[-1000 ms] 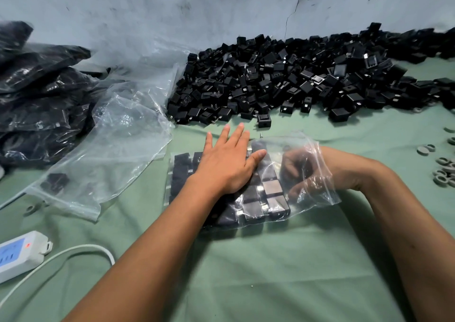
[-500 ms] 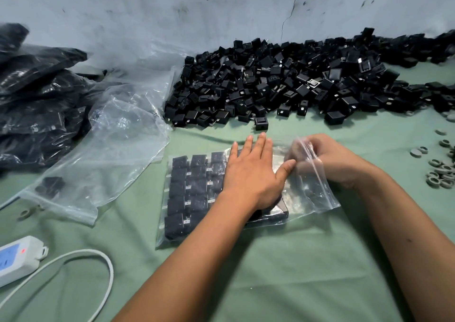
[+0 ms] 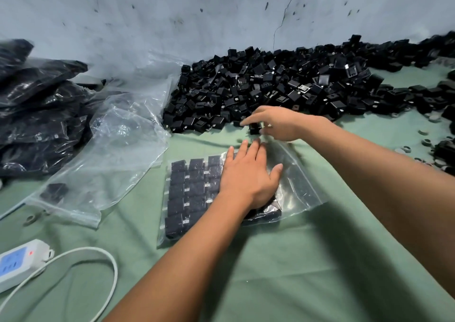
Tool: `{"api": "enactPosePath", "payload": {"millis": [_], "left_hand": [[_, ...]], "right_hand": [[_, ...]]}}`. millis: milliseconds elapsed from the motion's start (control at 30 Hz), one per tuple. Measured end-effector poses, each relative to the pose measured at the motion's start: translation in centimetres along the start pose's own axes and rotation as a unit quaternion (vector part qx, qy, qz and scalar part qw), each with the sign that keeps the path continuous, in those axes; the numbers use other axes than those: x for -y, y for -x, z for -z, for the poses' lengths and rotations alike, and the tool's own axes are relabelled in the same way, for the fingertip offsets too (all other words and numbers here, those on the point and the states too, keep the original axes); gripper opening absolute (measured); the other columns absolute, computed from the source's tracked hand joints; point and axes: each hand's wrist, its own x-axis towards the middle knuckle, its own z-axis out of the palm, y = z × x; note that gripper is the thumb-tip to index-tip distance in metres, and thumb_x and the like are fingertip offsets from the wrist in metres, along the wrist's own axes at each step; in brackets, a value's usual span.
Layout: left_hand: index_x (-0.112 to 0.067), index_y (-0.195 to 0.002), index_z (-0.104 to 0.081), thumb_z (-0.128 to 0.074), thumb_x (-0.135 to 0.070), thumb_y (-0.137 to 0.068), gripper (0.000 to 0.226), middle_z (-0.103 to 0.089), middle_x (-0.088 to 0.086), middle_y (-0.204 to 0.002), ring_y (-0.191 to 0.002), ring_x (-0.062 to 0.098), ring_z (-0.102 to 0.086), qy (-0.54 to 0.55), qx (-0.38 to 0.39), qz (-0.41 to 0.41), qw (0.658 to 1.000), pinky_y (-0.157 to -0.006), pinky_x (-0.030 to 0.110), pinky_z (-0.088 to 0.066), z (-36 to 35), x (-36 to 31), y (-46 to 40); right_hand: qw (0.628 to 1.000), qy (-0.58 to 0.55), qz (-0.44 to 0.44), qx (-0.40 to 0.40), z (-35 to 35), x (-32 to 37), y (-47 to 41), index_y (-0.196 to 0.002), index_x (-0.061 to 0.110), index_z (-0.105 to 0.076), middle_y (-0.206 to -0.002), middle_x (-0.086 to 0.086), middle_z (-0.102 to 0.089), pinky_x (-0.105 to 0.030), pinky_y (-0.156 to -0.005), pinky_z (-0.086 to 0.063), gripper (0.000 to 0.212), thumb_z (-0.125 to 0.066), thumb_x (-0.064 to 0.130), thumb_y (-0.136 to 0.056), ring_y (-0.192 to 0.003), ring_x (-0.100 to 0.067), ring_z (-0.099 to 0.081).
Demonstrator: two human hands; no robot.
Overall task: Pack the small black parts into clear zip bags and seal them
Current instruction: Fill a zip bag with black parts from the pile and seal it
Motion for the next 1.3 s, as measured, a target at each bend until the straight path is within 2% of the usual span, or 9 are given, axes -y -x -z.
{"api": "enactPosePath", "payload": {"millis": [100,200,300,367,533,700,867,1033,1300], "left_hand": [[-0.016,-0.165,-0.01,-0.015,-0.059,-0.103,0.075,-0.004,0.002,-0.173,-0.159,0.021,0.002,0.004,-0.002,0.0,1.0,-0.128,0.051,0.003,0.1,0.0,0.0],[-0.018,-0.165,-0.006,-0.015,-0.058,-0.104,0.073,0.0,0.0,-0.173,-0.159,0.021,0.003,0.002,0.0,0.001,1.0,-0.128,0.05,0.003,0.1,-0.1,0.0],[-0.018,-0.165,-0.007,-0.014,-0.057,-0.105,0.072,-0.001,0.001,-0.173,-0.159,0.021,0.002,-0.002,0.007,0.003,1.0,-0.128,0.05,0.003,0.3,-0.1,0.1],[-0.018,-0.165,-0.006,-0.014,-0.057,-0.105,0.072,-0.001,0.002,-0.173,-0.159,0.021,0.002,-0.002,0.009,0.004,1.0,-0.128,0.05,0.002,0.4,-0.1,0.2],[-0.018,-0.165,-0.007,-0.015,-0.057,-0.105,0.071,-0.001,0.001,-0.173,-0.159,0.021,0.001,0.004,0.01,0.005,1.0,-0.128,0.05,0.002,0.5,-0.1,0.3],[-0.018,-0.165,-0.008,-0.014,-0.055,-0.106,0.07,-0.001,0.001,-0.173,-0.159,0.02,0.001,0.005,0.014,0.006,1.0,-0.128,0.049,0.002,0.8,-0.3,0.4],[-0.018,-0.165,-0.008,-0.015,-0.053,-0.107,0.068,-0.001,0.001,-0.173,-0.159,0.02,0.001,0.006,0.017,0.007,1.0,-0.128,0.048,0.003,0.9,-0.3,0.4],[-0.019,-0.165,-0.009,-0.016,-0.053,-0.107,0.068,-0.002,0.001,-0.173,-0.159,0.02,0.001,0.005,0.018,0.007,1.0,-0.128,0.048,0.003,0.8,-0.3,0.3],[-0.02,-0.165,-0.012,-0.017,-0.053,-0.106,0.068,-0.005,0.001,-0.173,-0.159,0.021,-0.001,0.008,0.009,0.007,1.0,-0.128,0.048,0.002,0.6,-0.2,0.2]], "right_hand": [[0.998,0.048,-0.02,0.035,-0.7,0.5,-1.5,-0.132,0.029,-0.066,-0.126,-0.004,-0.053,-0.039,-0.11,-0.041,0.037,-0.067,0.017,-0.097,-0.122,-0.025,-0.054],[0.99,-0.043,-0.081,-0.106,-1.9,-0.4,-0.4,-0.114,0.024,-0.063,-0.11,-0.002,-0.062,-0.039,-0.091,-0.051,0.026,-0.074,0.021,-0.091,-0.105,-0.028,-0.064],[0.874,-0.304,-0.201,-0.32,-2.7,-1.4,3.2,-0.106,0.019,-0.054,-0.1,-0.008,-0.071,-0.04,-0.07,-0.056,0.02,-0.069,0.023,-0.095,-0.078,-0.025,-0.067],[0.821,-0.372,-0.255,-0.35,-3.1,-2.1,6.4,-0.109,0.018,-0.052,-0.096,-0.009,-0.075,-0.04,-0.069,-0.057,0.022,-0.068,0.024,-0.095,-0.073,-0.021,-0.066],[0.888,-0.397,-0.17,-0.16,-3.7,-1.4,13.2,-0.099,0.023,-0.078,-0.092,-0.004,-0.071,-0.02,-0.055,-0.05,0.008,-0.077,0.021,-0.092,-0.056,-0.009,-0.059],[0.894,-0.442,-0.06,-0.047,-3.8,0.6,14.6,-0.097,0.013,-0.08,-0.092,-0.009,-0.078,-0.028,-0.063,-0.052,0.008,-0.078,0.016,-0.09,-0.073,-0.018,-0.066],[0.903,-0.426,-0.055,-0.02,-4.2,0.7,14.3,-0.099,0.016,-0.081,-0.098,-0.013,-0.079,-0.058,-0.088,-0.058,0.017,-0.084,0.023,-0.084,-0.096,-0.042,-0.074],[0.906,-0.42,-0.057,0.009,-4.4,0.8,14.2,-0.091,0.012,-0.082,-0.075,-0.02,-0.074,-0.025,-0.047,-0.041,0.019,-0.084,0.028,-0.081,-0.055,-0.02,-0.056],[0.902,-0.429,-0.045,0.028,-4.4,1.2,14.1,-0.078,0.013,-0.081,-0.072,-0.019,-0.072,-0.03,-0.054,-0.04,0.017,-0.086,0.03,-0.082,-0.061,-0.024,-0.053]]}}
